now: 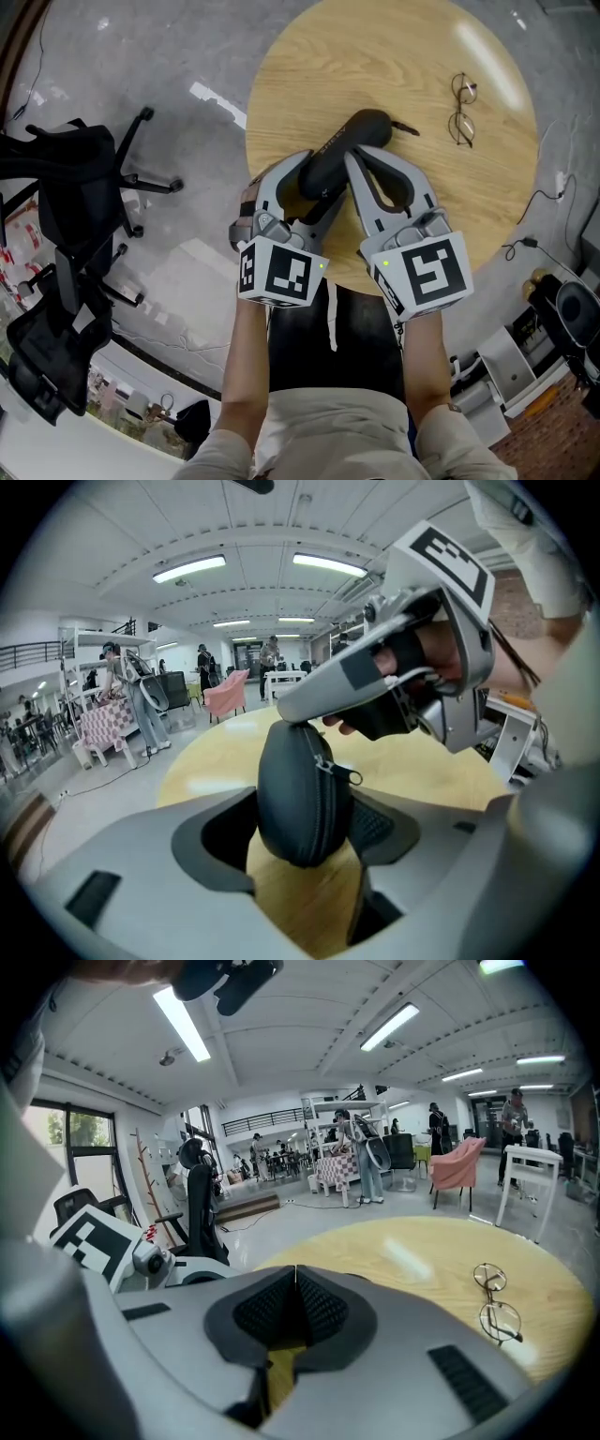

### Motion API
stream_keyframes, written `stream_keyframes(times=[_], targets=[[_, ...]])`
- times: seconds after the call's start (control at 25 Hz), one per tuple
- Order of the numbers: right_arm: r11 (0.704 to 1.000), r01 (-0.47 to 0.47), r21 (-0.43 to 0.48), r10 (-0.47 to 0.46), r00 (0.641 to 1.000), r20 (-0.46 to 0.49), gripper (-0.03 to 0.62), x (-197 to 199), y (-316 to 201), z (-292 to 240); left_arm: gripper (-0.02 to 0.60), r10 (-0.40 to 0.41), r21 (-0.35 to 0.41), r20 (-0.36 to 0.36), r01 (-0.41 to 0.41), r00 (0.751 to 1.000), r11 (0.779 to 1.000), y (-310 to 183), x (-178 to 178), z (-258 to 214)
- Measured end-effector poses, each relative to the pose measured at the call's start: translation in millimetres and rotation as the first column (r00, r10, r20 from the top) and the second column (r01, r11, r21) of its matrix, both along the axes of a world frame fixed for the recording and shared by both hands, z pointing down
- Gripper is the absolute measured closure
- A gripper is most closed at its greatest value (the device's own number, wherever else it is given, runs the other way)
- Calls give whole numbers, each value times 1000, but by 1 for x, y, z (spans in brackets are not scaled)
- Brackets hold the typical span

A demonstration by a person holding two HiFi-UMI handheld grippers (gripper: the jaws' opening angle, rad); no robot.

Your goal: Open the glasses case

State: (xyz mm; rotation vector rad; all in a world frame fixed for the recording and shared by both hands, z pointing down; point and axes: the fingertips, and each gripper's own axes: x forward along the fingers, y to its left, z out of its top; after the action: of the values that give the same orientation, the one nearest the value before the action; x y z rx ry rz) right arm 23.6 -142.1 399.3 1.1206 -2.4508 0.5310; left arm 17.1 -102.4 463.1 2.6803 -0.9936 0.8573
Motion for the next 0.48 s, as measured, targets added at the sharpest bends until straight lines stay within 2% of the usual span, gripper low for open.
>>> stream_keyframes(times=[0.2,0.48], targets=[[999,10,31,-10,1000,-4,572,3,7,-15,288,-32,-12,-81,31,996,999,-3,0,-19],[998,32,50,-34,999,39,572,2,24,-35,291,-91,-31,-136,88,986,996,-8,-1,-37]])
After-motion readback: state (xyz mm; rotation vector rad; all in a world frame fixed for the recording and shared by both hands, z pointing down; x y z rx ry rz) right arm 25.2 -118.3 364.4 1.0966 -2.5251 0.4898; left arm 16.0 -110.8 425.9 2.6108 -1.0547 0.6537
